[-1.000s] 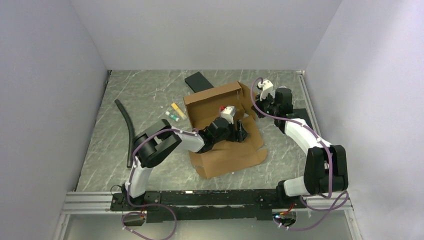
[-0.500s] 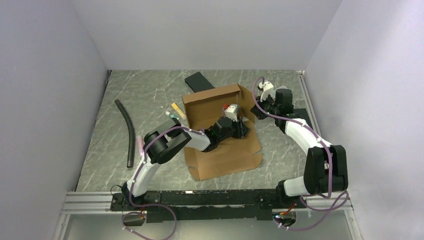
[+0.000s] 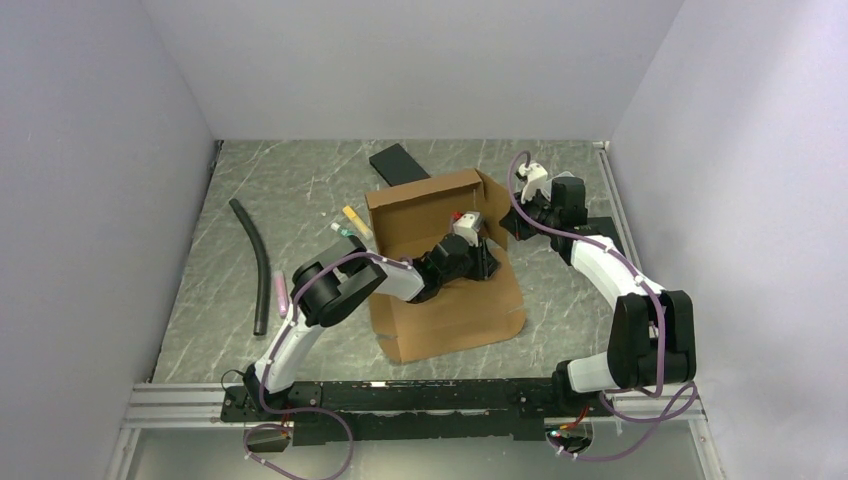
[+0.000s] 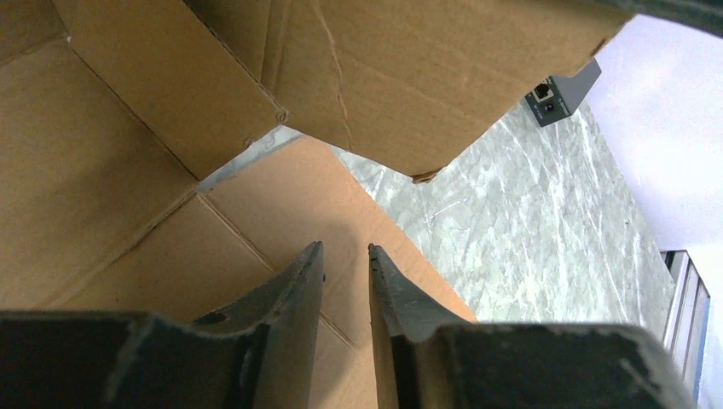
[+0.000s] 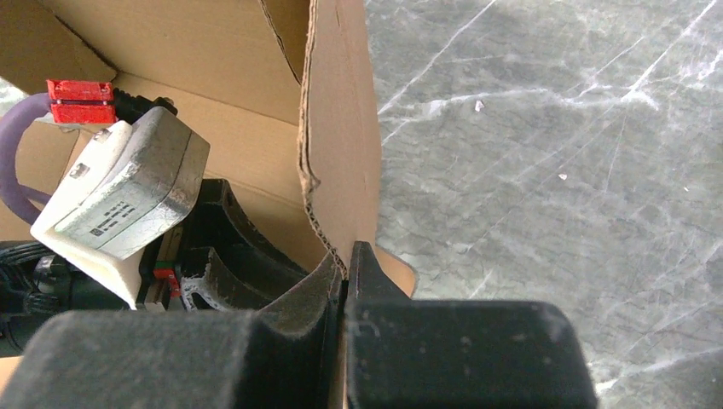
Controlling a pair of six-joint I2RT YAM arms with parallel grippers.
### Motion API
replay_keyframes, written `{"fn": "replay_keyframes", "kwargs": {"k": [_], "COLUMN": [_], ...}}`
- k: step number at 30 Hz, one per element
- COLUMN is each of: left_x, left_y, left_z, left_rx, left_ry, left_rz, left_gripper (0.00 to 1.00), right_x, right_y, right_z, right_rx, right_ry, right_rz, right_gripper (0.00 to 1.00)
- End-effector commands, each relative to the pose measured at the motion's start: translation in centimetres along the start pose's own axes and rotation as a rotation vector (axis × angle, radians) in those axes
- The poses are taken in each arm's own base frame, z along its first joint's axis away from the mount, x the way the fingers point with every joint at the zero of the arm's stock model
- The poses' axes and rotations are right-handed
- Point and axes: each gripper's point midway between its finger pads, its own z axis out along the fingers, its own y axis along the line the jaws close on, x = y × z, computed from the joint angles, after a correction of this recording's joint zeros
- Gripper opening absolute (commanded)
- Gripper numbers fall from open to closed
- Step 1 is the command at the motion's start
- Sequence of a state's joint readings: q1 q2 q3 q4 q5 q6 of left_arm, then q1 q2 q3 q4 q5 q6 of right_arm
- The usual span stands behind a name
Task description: Fold the paper box
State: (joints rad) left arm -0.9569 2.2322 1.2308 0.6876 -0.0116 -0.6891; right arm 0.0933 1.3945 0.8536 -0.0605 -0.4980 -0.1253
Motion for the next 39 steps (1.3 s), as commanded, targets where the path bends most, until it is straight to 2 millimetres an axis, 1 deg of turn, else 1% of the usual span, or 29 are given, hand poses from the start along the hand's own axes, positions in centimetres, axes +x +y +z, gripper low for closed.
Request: {"fn": "replay_keyframes", "kwargs": {"k": [1, 2, 3, 6, 9, 10, 13, 15, 16, 17, 18, 20, 21, 22, 23, 25, 27, 28, 31, 33, 36, 39], "left_x": [-1.8, -2.7, -3.2, -4.3, -5.3, -5.9, -7.6, -9.4, -10.4, -12.0, -13.7, -17.4, -19.1, -20.8, -22.2, -24.0, -24.6, -25.3, -26.3, -27.0, -27.0, -26.4], "left_y": [-2.3, -3.1, -3.8, -5.8, -7.8, -8.3, -8.8, -8.0, -7.3, -6.5, -5.4, -3.5, -2.2, -1.6, -1.5, -1.2, -0.1, 0.4, 2.5, 3.9, 4.8, 5.8], "left_z": [-1.0, -1.6, -2.2, -4.5, -7.2, -8.3, -11.0, -12.6, -13.2, -14.1, -14.9, -16.5, -17.4, -18.0, -18.4, -18.5, -17.9, -17.5, -16.3, -15.6, -14.5, -13.5], "left_rx": [0.063, 0.086, 0.103, 0.168, 0.231, 0.242, 0.222, 0.154, 0.106, 0.051, -0.017, -0.129, -0.190, -0.218, -0.209, -0.169, -0.138, -0.140, -0.163, -0.178, -0.119, -0.092], "left_ry": [-0.025, -0.037, -0.039, -0.026, -0.007, -0.005, 0.008, 0.011, 0.014, 0.000, -0.010, -0.046, -0.052, -0.061, -0.068, -0.061, -0.018, -0.011, 0.035, 0.044, 0.075, 0.120], "left_rz": [0.040, 0.048, 0.055, 0.089, 0.148, 0.178, 0.289, 0.377, 0.424, 0.475, 0.518, 0.620, 0.680, 0.737, 0.788, 0.867, 0.926, 0.953, 0.972, 0.953, 0.907, 0.869], "left_gripper": [0.33, 0.34, 0.35, 0.41, 0.47, 0.50, 0.56, 0.58, 0.59, 0.61, 0.66, 0.81, 0.86, 0.92, 0.95, 0.97, 0.97, 0.97, 0.98, 0.99, 1.00, 1.00], "right_x": [-2.4, -2.1, -1.8, -1.7, -1.2, -1.1, -1.0, -1.0, -1.0, -1.0, -1.0, -1.0, -1.0, -1.1, -1.0, -1.2, -1.5, -1.6, -2.2, -2.2, -2.2, -2.3], "right_y": [-0.3, -0.6, -0.8, -1.5, -1.5, -1.4, -1.5, -1.5, -1.5, -1.5, -1.5, -1.5, -1.5, -1.5, -1.5, -1.4, -1.4, -1.3, -1.0, -0.9, -0.7, -0.7], "right_z": [-0.6, -0.6, -0.6, -0.6, -0.4, -0.4, -0.3, -0.3, -0.3, -0.3, -0.3, -0.2, -0.2, -0.2, -0.1, 0.0, 0.0, -0.1, -0.1, -0.1, 0.1, 0.3], "right_rx": [0.017, 0.032, 0.045, 0.080, 0.083, 0.080, 0.085, 0.087, 0.090, 0.092, 0.095, 0.100, 0.103, 0.105, 0.109, 0.115, 0.126, 0.132, 0.151, 0.159, 0.166, 0.174], "right_ry": [-0.074, -0.071, -0.066, -0.088, -0.094, -0.094, -0.097, -0.098, -0.096, -0.096, -0.095, -0.095, -0.095, -0.097, -0.097, -0.100, -0.111, -0.121, -0.154, -0.164, -0.167, -0.169], "right_rz": [-0.074, -0.085, -0.096, -0.124, -0.127, -0.127, -0.117, -0.110, -0.103, -0.100, -0.096, -0.095, -0.095, -0.098, -0.102, -0.110, -0.122, -0.131, -0.160, -0.167, -0.175, -0.177], "right_gripper": [0.00, 0.00, 0.00, 0.00, 0.00, 0.00, 0.00, 0.00, 0.00, 0.00, 0.00, 0.00, 0.00, 0.00, 0.00, 0.00, 0.00, 0.00, 0.00, 0.00, 0.00, 0.00]}}
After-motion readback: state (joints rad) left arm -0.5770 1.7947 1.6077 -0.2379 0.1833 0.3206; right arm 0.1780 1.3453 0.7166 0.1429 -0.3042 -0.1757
